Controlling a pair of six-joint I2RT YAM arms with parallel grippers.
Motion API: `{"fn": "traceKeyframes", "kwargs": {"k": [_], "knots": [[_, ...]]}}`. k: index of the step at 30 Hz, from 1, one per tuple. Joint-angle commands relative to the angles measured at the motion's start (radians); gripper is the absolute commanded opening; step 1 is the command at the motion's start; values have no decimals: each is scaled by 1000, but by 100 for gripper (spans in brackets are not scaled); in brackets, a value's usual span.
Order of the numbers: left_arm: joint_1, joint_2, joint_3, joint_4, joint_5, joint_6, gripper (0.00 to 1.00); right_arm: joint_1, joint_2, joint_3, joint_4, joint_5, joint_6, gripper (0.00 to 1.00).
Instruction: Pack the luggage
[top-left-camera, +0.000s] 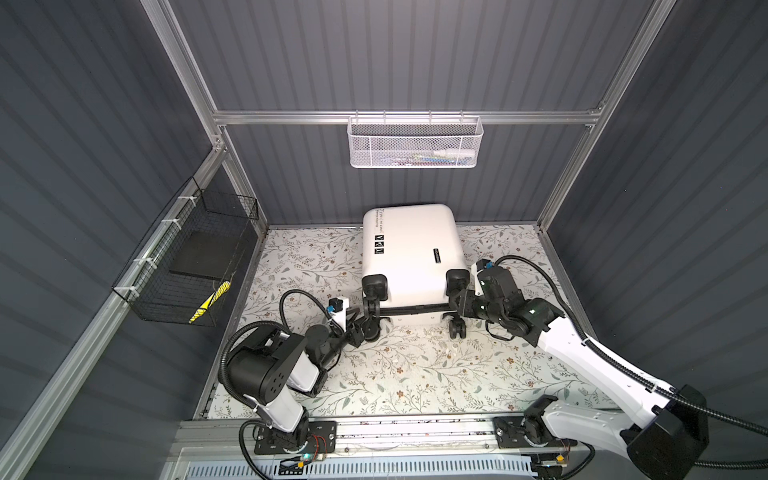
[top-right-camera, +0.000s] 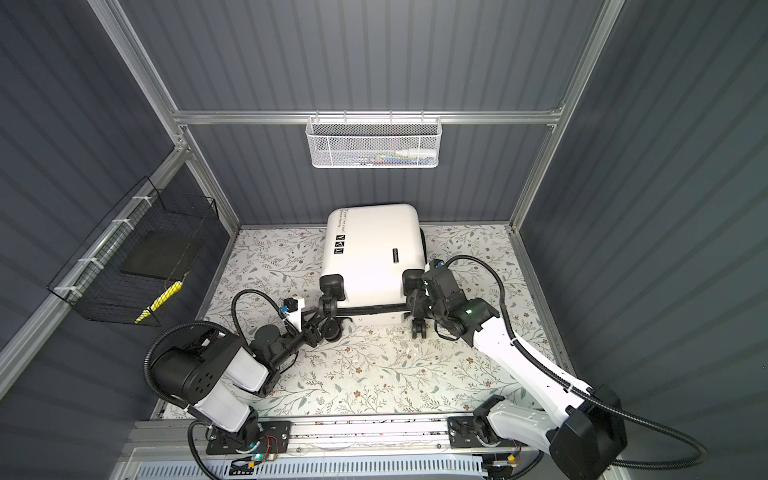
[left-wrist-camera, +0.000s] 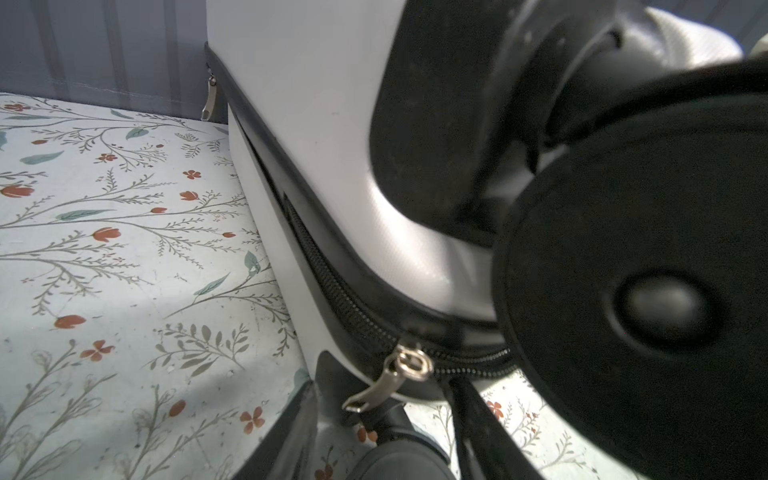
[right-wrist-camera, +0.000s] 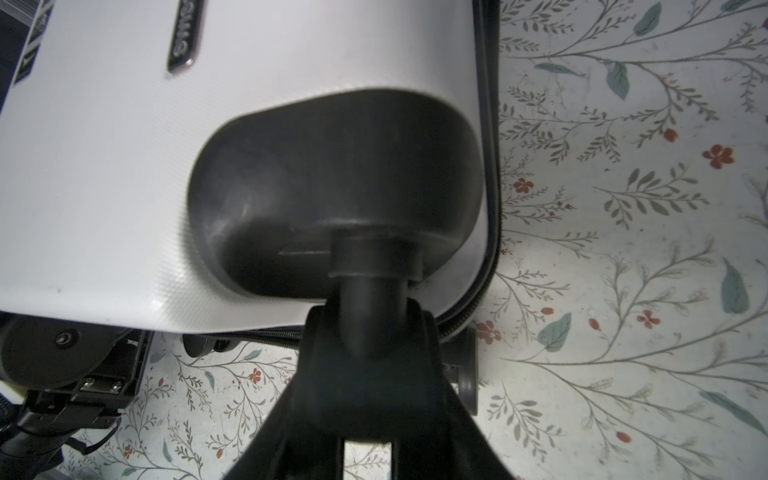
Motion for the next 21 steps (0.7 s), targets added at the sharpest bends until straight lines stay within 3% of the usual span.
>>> {"fn": "traceKeyframes", "kwargs": {"k": [1,13,21], "knots": [[15,30,46,29,17,43,52,7,7,-19,-82,-41,-18,8],[35,68,96,29,166,48,50,-2,15,-22,-80,-41,-20,8],[39,85,118,31,220,41,39,-11,3,-32,-86,-39,-21,8]]}}
